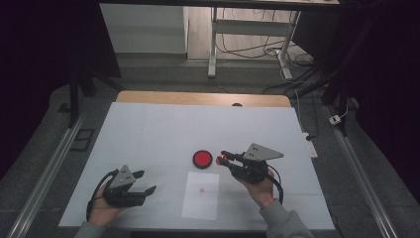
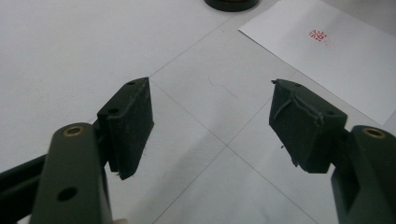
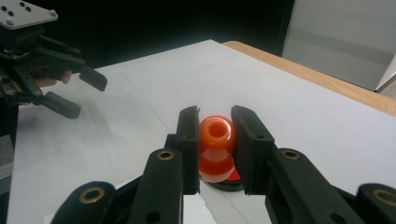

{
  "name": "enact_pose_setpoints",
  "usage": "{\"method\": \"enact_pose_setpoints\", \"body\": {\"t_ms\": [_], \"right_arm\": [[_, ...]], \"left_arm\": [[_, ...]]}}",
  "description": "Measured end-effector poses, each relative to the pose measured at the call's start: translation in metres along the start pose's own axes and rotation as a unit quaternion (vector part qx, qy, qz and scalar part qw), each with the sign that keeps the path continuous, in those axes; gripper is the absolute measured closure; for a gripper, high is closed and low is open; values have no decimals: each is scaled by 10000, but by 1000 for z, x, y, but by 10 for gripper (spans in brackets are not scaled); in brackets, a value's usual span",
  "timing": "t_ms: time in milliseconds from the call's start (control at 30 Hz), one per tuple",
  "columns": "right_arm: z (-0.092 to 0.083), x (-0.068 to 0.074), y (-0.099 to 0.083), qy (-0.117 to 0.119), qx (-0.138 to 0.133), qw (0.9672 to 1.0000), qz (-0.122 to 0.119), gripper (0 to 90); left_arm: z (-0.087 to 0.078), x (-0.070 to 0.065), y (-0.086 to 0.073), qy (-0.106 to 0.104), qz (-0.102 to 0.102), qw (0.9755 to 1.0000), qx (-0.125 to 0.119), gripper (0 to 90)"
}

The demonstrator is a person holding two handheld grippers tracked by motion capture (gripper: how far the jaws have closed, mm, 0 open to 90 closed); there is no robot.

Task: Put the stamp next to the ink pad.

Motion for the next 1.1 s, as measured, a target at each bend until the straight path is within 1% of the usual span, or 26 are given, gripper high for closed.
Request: {"method": "enact_pose_setpoints", "body": {"t_ms": [33,167,267,333,500,633,767,1000,1033,1100], "right_arm": [[2,-1,1,-11,2,10000,-25,722],[7,-7,3,-68,15,10000,-1,722],[10,-14,2,-131,77,9999,12,722],[12,-18,1,-183,121,9998,35,722],[16,-28,-1,-308,161,9994,83,722],[19,-34,-5,-399,298,9987,83,722],[25,-41,-10,-468,412,9980,134,722],[35,-54,-17,-601,510,9965,277,721],[37,-55,-19,-609,482,9964,330,721],[40,-58,-21,-620,547,9960,345,721]], "left_arm": [[0,0,0,1,2,10000,5,299],[0,1,0,16,-4,10000,7,299],[1,0,-1,3,-22,10000,29,299],[2,0,-2,-10,7,10000,53,298],[2,0,-2,-12,5,10000,49,298],[2,0,-2,-12,10,10000,54,298],[3,0,-2,-24,12,10000,66,298],[4,0,-3,-23,6,10000,94,298],[4,0,-3,-25,5,9999,99,298],[4,0,-3,-26,1,9999,100,298]]}}
Point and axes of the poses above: each handheld gripper's, and its own axes: z roughly forward along the jaws, y roughly out of its top, x roughly to its left, the point moved 5 cm from there along z, roughly forward along the jaws, and after that the axes turned 4 degrees about -x, right-handed, at the moved point
